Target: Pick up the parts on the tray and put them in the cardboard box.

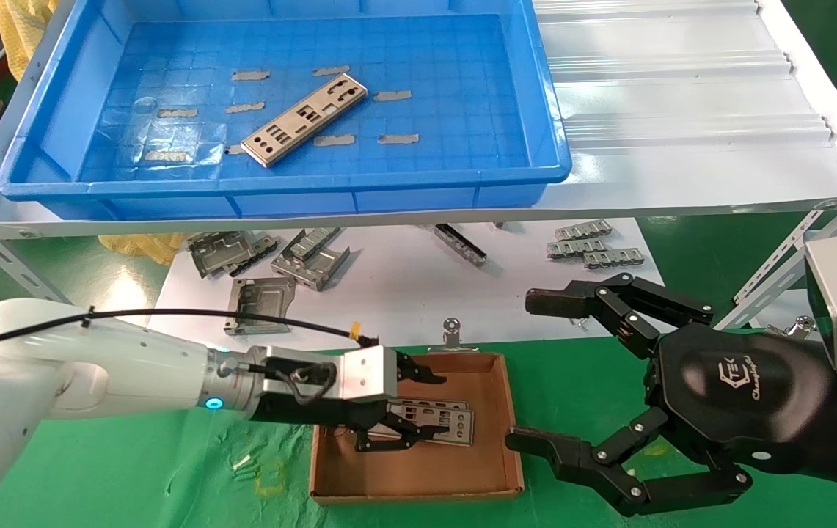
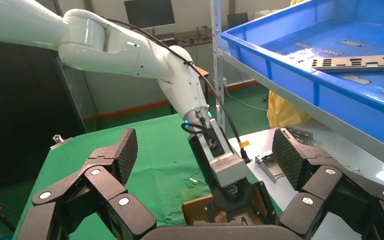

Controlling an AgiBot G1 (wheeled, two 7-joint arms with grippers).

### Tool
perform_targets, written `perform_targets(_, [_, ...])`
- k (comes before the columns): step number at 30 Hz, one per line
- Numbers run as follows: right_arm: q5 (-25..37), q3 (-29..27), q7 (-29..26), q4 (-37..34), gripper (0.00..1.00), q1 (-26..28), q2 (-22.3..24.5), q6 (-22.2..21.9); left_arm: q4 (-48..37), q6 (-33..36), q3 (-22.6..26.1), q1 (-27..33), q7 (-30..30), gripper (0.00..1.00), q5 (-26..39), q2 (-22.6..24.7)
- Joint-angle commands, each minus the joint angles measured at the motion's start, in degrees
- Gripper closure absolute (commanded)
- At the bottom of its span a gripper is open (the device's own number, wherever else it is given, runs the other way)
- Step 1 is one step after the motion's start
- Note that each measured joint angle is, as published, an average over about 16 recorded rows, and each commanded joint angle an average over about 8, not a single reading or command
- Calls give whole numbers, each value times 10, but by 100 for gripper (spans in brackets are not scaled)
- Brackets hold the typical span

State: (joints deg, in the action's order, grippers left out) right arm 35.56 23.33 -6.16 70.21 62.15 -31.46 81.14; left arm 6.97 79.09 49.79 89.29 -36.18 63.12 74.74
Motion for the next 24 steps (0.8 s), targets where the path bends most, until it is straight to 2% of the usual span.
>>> perform_targets(1, [0, 0, 0, 0, 0, 0, 0, 0, -8, 4, -1, 4, -6, 0, -2, 0])
perform_targets(11, [0, 0, 0, 0, 0, 0, 0, 0, -48, 115, -22, 3, 65, 0, -39, -22])
perform_targets(24, [0, 0, 0, 0, 0, 0, 0, 0, -32, 118, -28, -3, 79, 0, -43, -32])
